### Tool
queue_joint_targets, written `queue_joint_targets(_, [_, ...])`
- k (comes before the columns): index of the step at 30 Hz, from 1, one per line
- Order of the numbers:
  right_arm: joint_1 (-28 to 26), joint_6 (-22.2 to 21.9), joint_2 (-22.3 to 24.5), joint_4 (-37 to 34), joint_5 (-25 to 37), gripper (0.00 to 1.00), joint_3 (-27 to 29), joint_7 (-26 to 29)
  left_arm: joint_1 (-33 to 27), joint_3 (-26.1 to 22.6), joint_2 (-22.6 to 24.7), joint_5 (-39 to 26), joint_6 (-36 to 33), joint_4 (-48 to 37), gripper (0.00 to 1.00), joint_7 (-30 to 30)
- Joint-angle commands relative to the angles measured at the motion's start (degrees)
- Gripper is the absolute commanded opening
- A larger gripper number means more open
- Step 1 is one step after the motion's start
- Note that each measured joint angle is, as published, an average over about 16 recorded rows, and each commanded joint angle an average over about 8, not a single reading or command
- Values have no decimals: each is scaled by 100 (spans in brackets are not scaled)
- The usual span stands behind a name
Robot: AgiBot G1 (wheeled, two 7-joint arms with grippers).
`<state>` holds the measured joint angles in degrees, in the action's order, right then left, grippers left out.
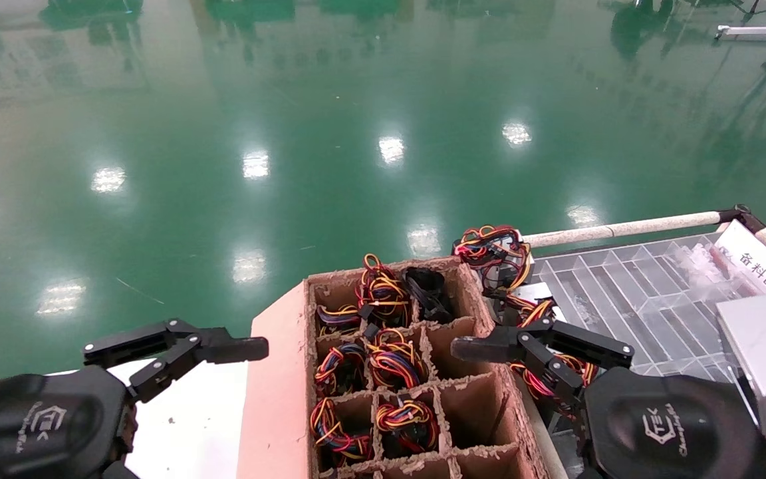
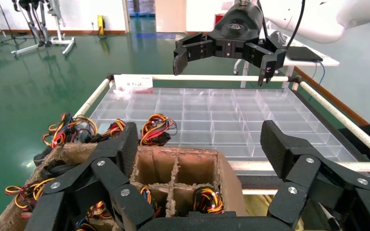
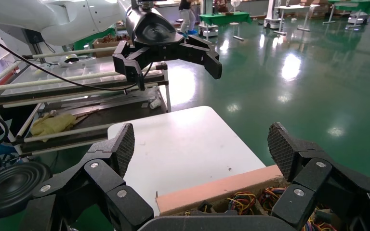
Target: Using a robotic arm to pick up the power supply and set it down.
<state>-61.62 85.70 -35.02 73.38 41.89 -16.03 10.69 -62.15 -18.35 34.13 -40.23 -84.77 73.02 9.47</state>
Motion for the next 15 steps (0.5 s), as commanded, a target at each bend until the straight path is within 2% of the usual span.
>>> queue_joint_targets(1, [0,0,0,0,0,100,0,0,0,0,0,0,0,0,0,0])
queue_joint_targets(15, [1,0,0,2,0,100,0,1,0,0,0,0,0,0,0,0])
